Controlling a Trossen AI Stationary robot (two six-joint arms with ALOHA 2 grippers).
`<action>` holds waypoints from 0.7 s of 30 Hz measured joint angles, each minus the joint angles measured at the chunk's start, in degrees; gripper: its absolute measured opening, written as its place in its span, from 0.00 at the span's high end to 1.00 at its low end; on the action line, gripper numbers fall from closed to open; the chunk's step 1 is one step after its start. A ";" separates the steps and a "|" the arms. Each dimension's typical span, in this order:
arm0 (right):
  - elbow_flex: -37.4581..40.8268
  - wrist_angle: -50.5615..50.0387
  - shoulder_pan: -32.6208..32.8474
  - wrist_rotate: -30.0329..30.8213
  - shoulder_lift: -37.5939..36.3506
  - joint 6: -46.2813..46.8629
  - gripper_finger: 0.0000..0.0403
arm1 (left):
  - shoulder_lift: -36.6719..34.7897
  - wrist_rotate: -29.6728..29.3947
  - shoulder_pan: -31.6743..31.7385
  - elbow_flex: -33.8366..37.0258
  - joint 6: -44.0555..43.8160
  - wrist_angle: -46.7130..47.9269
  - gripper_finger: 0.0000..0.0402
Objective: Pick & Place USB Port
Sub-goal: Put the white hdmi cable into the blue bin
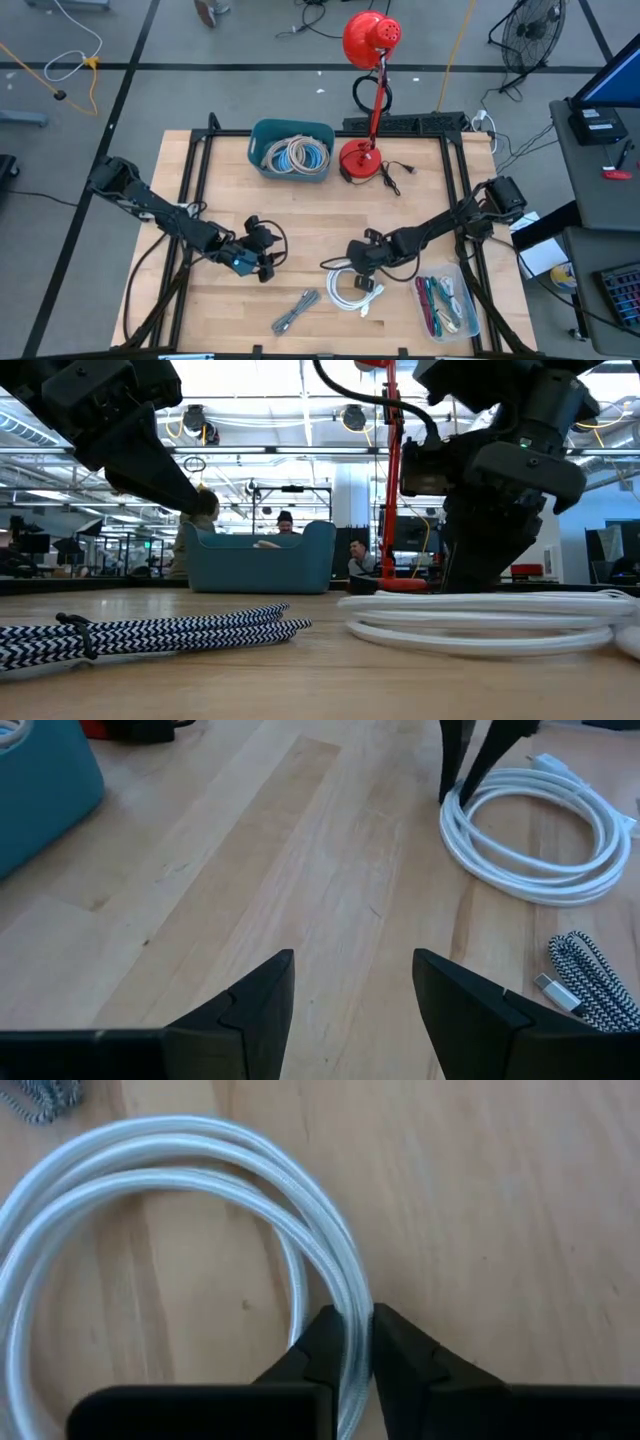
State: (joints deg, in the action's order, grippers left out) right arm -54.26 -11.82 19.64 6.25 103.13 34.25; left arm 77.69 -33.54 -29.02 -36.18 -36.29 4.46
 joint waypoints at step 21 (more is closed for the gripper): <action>-27.86 3.49 -19.85 29.81 -4.72 -26.87 0.94 | 0.00 0.11 -2.36 0.00 -1.30 0.19 0.49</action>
State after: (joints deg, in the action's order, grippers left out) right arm -82.13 -8.33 -0.21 36.06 98.41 7.38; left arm 77.69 -33.43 -31.37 -36.18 -37.60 4.64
